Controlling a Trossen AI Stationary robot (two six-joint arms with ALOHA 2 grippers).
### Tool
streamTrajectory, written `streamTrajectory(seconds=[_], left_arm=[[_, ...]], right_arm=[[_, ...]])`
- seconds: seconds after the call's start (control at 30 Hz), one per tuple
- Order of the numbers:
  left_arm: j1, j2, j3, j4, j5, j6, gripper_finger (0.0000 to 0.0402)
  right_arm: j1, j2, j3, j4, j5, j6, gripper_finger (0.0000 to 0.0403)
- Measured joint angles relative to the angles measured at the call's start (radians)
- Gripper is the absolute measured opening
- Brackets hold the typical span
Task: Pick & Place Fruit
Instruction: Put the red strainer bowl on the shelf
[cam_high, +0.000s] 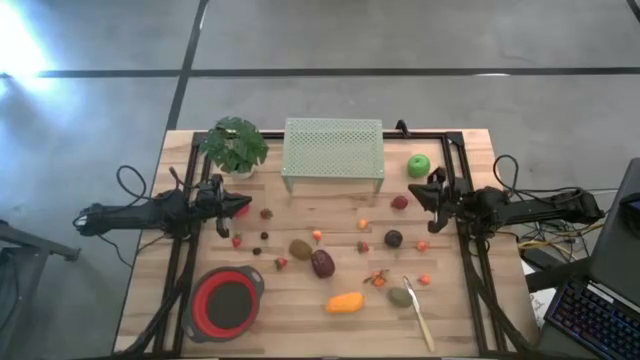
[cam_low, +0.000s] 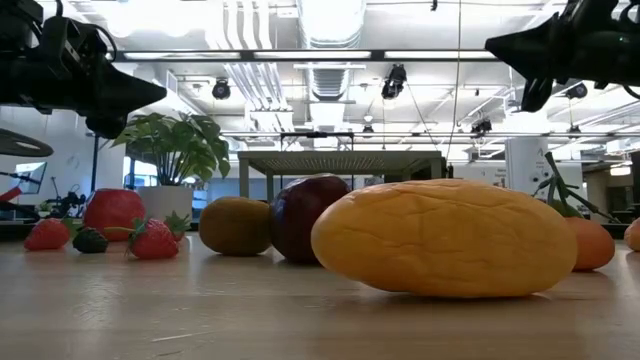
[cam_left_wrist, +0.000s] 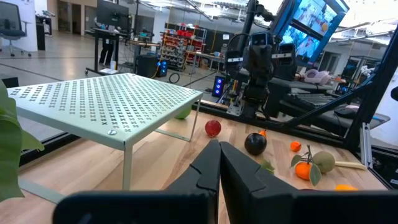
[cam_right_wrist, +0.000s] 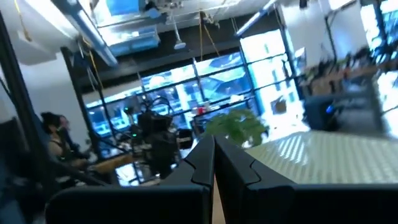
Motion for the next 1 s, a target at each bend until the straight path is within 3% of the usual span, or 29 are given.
streamTrajectory(seconds=[0.2, 0.83, 1.0], left_arm=[[0.000, 0.000, 0.000, 0.000, 0.000, 0.000, 0.0012], [0.000, 0.000, -0.003, 0.084, -0.005, 0.024, 0.0012], [-0.001, -0.001, 0.006, 0.122, 0.049, 0.055, 0.0012]], right_arm=[[0.000, 0.001, -0.001, -0.097, -0.022, 0.050, 0.0008], [0.000, 0.006, -0.001, -0.099, -0.026, 0.014, 0.0009], [0.000, 0.024, -0.001, -0.097, -0.016, 0.010, 0.0008]])
